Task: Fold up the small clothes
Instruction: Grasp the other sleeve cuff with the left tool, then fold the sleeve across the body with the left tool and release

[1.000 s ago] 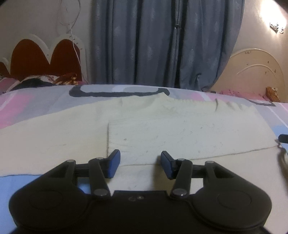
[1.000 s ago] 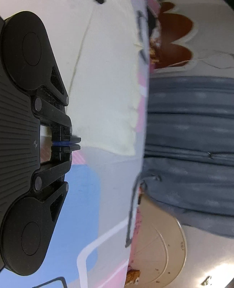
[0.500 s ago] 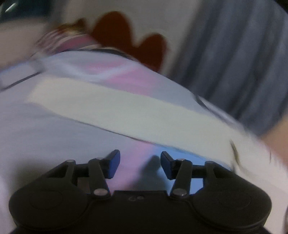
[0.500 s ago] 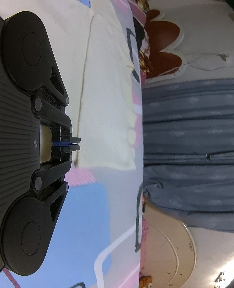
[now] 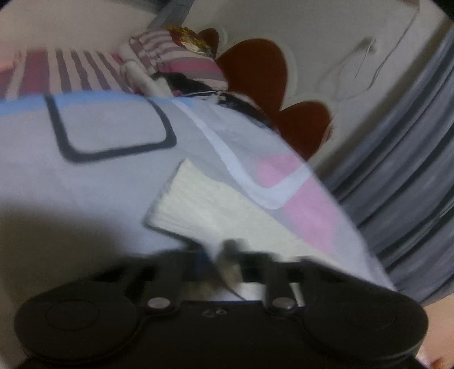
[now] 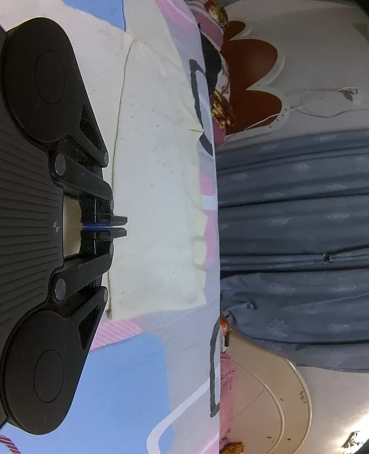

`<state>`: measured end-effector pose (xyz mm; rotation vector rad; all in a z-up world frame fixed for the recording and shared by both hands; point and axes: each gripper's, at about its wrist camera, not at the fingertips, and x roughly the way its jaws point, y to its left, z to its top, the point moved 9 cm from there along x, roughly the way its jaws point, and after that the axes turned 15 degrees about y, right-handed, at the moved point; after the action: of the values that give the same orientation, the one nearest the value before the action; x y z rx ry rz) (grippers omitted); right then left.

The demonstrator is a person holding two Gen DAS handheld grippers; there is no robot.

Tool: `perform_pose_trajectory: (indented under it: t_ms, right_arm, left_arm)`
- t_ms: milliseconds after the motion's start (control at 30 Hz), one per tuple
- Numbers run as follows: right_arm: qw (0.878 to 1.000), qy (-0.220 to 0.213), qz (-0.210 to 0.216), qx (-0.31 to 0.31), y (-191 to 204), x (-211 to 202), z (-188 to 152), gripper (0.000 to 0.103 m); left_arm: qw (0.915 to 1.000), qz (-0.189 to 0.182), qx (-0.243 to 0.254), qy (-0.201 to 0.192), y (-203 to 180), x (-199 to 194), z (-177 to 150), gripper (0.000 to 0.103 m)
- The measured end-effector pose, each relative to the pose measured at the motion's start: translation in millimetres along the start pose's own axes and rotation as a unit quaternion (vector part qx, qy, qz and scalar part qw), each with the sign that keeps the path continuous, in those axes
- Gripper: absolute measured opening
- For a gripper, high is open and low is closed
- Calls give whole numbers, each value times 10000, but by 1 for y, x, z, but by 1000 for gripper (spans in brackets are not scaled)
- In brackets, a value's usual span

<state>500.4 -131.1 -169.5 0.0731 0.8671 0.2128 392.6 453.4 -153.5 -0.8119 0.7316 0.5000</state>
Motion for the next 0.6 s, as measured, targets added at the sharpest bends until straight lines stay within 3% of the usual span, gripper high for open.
perform_pose_trajectory:
  t_ms: [100, 267, 400, 600]
  right_arm:
    - [10000, -14, 17, -3, 0, 0, 2, 0]
    - [9999, 16, 18, 122, -6, 4, -3, 0]
    - [9997, 2, 31, 222, -13, 0, -4, 0]
    - [9988, -37, 47, 490, -35, -9, -6, 0]
  left_arm:
    - [9949, 219, 888, -428, -41, -19, -3, 2]
    - [9709, -387, 2336, -354, -166, -17, -44, 2]
    - [9393, -793, 3338, -49, -271, -5, -115, 2]
    - [8890, -890, 4454, 577, -365, 29, -229, 2]
